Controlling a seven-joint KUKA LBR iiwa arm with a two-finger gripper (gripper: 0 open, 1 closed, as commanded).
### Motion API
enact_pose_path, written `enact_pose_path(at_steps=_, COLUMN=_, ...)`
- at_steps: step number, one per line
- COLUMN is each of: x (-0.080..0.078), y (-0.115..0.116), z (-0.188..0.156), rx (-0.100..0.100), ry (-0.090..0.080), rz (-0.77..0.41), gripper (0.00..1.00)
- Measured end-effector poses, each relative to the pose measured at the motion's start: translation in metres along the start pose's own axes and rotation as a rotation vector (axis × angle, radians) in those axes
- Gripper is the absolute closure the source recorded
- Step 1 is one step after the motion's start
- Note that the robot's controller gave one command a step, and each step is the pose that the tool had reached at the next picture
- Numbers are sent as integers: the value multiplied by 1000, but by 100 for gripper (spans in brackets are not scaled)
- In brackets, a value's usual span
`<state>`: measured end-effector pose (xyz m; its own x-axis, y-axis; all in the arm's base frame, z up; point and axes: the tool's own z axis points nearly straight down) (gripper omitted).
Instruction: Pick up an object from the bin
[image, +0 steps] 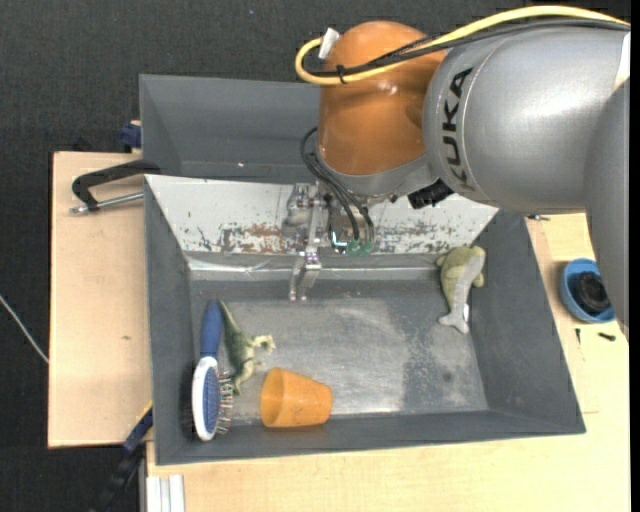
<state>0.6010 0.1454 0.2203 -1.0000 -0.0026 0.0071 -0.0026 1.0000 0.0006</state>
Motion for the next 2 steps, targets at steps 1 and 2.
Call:
enact_pose_path(at_steps=1, x=13, y=-53, z=111, rx=1, ry=0, rz=570, gripper=0)
enact_pose_path(at_steps=2, x=12, y=-52, z=109, rx=-3, ry=-5, rz=569, gripper=100)
